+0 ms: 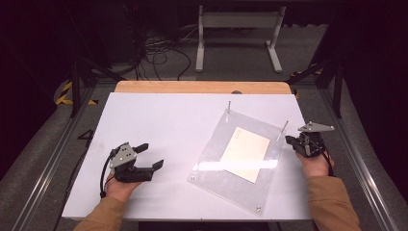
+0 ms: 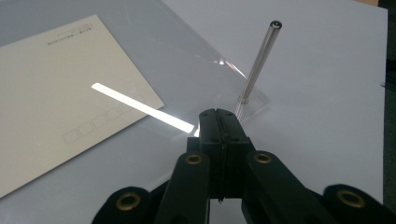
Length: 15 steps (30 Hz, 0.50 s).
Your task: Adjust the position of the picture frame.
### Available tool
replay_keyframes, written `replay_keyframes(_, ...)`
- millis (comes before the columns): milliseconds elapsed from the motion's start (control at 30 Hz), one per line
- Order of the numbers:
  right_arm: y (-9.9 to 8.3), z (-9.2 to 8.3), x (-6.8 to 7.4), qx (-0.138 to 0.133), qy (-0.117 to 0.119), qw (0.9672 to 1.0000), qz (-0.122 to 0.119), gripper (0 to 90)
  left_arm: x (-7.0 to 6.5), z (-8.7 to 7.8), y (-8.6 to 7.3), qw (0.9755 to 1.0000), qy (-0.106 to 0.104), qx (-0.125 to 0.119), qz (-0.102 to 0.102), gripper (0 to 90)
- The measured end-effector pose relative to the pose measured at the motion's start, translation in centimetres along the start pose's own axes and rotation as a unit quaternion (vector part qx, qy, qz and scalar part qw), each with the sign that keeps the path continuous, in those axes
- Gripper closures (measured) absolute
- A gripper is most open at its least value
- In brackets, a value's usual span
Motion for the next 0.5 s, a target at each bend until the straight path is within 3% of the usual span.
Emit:
replay_keyframes(233, -0.9, 1.0, -0.2, 0.039, 0.001, 0.9992, 0.011, 89.5, -0.2, 0.1, 0.0, 1.0, -0.002, 0.006, 0.003, 17.1)
replay_keyframes(500, -1.1, 2.1, 0.2, 0.057, 0.009, 0.9983, 0.004, 89.7, -0.3, 0.3, -0.1, 0.9999, -0.004, 0.009, -0.001, 18.4)
Point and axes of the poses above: each handheld gripper's, and its own axes: z roughly forward along the jaws, y roughly out of its top, x roughly to its left, the point moved 6 cm from there along z, roughly forward along the jaws, and after that the axes turned 5 degrees about -z, right-handed, at the moved point
